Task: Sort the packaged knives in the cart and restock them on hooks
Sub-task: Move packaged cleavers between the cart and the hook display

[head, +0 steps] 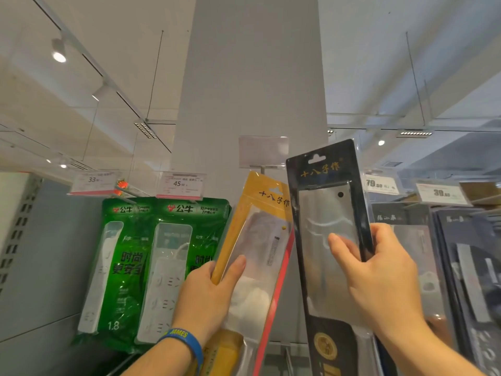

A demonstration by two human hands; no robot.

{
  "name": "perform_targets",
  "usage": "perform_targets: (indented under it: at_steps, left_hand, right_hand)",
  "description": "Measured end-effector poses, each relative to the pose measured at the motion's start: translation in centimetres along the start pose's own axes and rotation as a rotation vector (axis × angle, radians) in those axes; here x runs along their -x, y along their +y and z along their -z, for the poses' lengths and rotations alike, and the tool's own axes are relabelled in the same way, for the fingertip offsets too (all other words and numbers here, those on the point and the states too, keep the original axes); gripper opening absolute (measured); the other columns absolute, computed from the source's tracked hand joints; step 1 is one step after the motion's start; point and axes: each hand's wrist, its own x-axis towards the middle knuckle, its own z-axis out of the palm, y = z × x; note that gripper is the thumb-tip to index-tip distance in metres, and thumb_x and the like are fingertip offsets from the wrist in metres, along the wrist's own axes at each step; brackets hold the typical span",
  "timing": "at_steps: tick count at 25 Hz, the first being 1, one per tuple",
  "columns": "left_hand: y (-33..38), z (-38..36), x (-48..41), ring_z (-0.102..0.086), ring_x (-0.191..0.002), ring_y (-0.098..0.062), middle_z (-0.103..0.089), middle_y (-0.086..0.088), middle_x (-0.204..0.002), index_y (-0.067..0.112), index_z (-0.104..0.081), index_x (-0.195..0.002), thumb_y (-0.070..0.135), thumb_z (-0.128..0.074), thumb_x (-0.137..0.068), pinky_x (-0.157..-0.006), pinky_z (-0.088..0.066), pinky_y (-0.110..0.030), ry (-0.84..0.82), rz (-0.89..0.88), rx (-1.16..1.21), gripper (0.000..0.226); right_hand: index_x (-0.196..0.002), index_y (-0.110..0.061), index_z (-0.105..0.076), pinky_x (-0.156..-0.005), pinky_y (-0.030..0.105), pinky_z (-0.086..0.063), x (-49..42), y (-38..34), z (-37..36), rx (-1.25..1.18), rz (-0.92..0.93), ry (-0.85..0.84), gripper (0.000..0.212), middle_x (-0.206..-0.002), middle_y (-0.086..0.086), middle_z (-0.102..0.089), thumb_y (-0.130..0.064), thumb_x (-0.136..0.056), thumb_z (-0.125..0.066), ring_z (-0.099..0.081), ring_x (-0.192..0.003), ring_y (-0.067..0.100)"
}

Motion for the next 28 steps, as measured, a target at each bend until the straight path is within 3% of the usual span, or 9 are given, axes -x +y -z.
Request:
perform_targets:
  at_steps: [3,5,7,12,15,19,22,25,28]
  left_hand:
    - [-0.2,0.0,0.0,-0.041,-0.044,-0.01,-0.044,0.003,-0.048,0.02,-0.048,-0.059,0.085,-0.052,-0.064,-0.046,-0.035,-0.027,0.01,-0.035,-0.032,0.065]
    - [-0.3,0.1,0.1,-0.05,-0.046,-0.016,-0.054,-0.006,-0.052,0.015,-0.054,-0.06,0.085,-0.053,-0.064,-0.049,-0.042,-0.032,0.033,-0.006,0.01,0.07]
    - [-0.4,0.2,-0.1,-0.056,-0.049,-0.018,-0.06,-0.003,-0.055,0.015,-0.056,-0.06,0.084,-0.054,-0.064,-0.052,-0.047,-0.034,0.044,0.018,0.031,0.069]
    - [-0.4,0.0,-0.1,-0.039,-0.042,-0.005,-0.043,0.008,-0.047,0.019,-0.05,-0.06,0.084,-0.052,-0.065,-0.045,-0.035,-0.022,0.017,-0.045,-0.062,0.065]
    - [-0.1,0.3,-0.1,-0.046,-0.041,-0.003,-0.052,0.006,-0.046,0.015,-0.053,-0.057,0.083,-0.052,-0.063,-0.043,-0.037,-0.018,0.083,0.005,0.034,0.068]
    - [-0.3,0.4,0.0,-0.063,-0.054,-0.017,-0.066,-0.006,-0.06,0.008,-0.063,-0.066,0.081,-0.054,-0.066,-0.052,-0.048,-0.028,0.029,0.065,0.047,0.074]
    - [-0.2,0.1,0.6,-0.055,-0.045,-0.01,-0.059,0.0,-0.051,0.018,-0.059,-0.056,0.082,-0.055,-0.059,-0.044,-0.042,-0.02,0.029,0.095,0.06,0.065]
    - [0.0,-0.2,-0.1,-0.05,-0.043,-0.009,-0.053,-0.002,-0.048,0.021,-0.052,-0.052,0.083,-0.053,-0.063,-0.044,-0.04,-0.021,0.023,0.061,0.023,0.063]
    - [-1.1,-0.7,-1.3,-0.065,-0.06,-0.027,-0.064,-0.009,-0.061,0.009,-0.063,-0.069,0.079,-0.055,-0.07,-0.057,-0.053,-0.036,-0.01,0.149,-0.014,0.071]
  right_hand:
    - [-0.093,-0.019,-0.056,-0.061,0.043,-0.05,0.0,-0.1,0.1,0.003,0.006,-0.013,0.036,-0.074,-0.001,-0.063,-0.05,-0.084,-0.072,-0.059,-0.068,0.018]
    - [-0.096,-0.02,-0.057,-0.062,0.043,-0.05,0.3,-0.2,0.0,0.0,0.01,-0.013,0.038,-0.077,-0.002,-0.065,-0.053,-0.082,-0.071,-0.06,-0.07,0.017]
    - [-0.092,-0.021,-0.056,-0.058,0.041,-0.049,0.5,-0.2,-0.2,-0.014,0.016,-0.006,0.037,-0.074,-0.002,-0.064,-0.054,-0.081,-0.07,-0.059,-0.067,0.016]
    - [-0.091,-0.022,-0.056,-0.06,0.042,-0.05,0.8,0.1,-0.6,-0.028,-0.002,-0.036,0.036,-0.074,-0.002,-0.064,-0.053,-0.081,-0.071,-0.059,-0.067,0.016]
    - [-0.089,-0.023,-0.055,-0.057,0.039,-0.049,1.1,0.1,-0.5,-0.041,0.008,-0.039,0.036,-0.071,-0.001,-0.064,-0.055,-0.08,-0.071,-0.059,-0.065,0.017]
    - [-0.088,-0.022,-0.055,-0.061,0.048,-0.055,1.0,0.3,-0.5,-0.048,-0.009,-0.032,0.035,-0.076,0.006,-0.064,-0.053,-0.081,-0.071,-0.061,-0.069,0.024]
    - [-0.085,-0.024,-0.057,-0.057,0.04,-0.052,1.2,0.8,-0.4,-0.062,-0.029,-0.03,0.033,-0.07,-0.004,-0.067,-0.052,-0.079,-0.074,-0.062,-0.066,0.015]
    - [-0.081,-0.025,-0.057,-0.052,0.031,-0.045,1.1,1.2,-0.3,-0.09,-0.027,-0.01,0.031,-0.075,-0.024,-0.067,-0.05,-0.077,-0.076,-0.061,-0.068,0.006]
    - [-0.082,-0.023,-0.058,-0.057,0.042,-0.052,1.3,1.7,-0.5,-0.062,-0.03,-0.041,0.035,-0.066,-0.004,-0.064,-0.053,-0.077,-0.075,-0.058,-0.061,0.019]
